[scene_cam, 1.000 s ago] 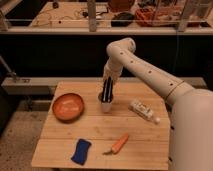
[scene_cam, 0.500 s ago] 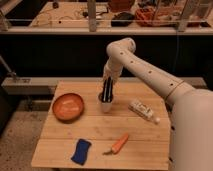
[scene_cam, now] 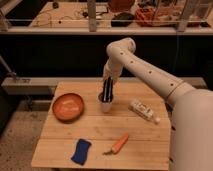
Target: Place the eraser in the ceramic cup
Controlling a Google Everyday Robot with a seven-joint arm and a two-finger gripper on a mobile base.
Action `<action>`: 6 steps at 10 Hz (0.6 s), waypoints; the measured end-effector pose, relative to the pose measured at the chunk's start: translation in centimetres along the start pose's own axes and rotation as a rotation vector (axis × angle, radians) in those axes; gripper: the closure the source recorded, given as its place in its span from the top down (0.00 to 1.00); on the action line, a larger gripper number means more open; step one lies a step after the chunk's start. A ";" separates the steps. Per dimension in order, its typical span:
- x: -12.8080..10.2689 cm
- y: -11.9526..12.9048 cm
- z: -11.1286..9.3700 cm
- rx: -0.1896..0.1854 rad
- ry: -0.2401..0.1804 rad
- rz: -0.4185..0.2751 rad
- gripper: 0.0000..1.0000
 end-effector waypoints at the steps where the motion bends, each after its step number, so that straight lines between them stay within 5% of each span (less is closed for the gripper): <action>1: 0.0 0.0 0.0 0.001 0.000 -0.002 0.15; 6: -0.1 -0.1 0.0 0.004 0.003 -0.021 0.15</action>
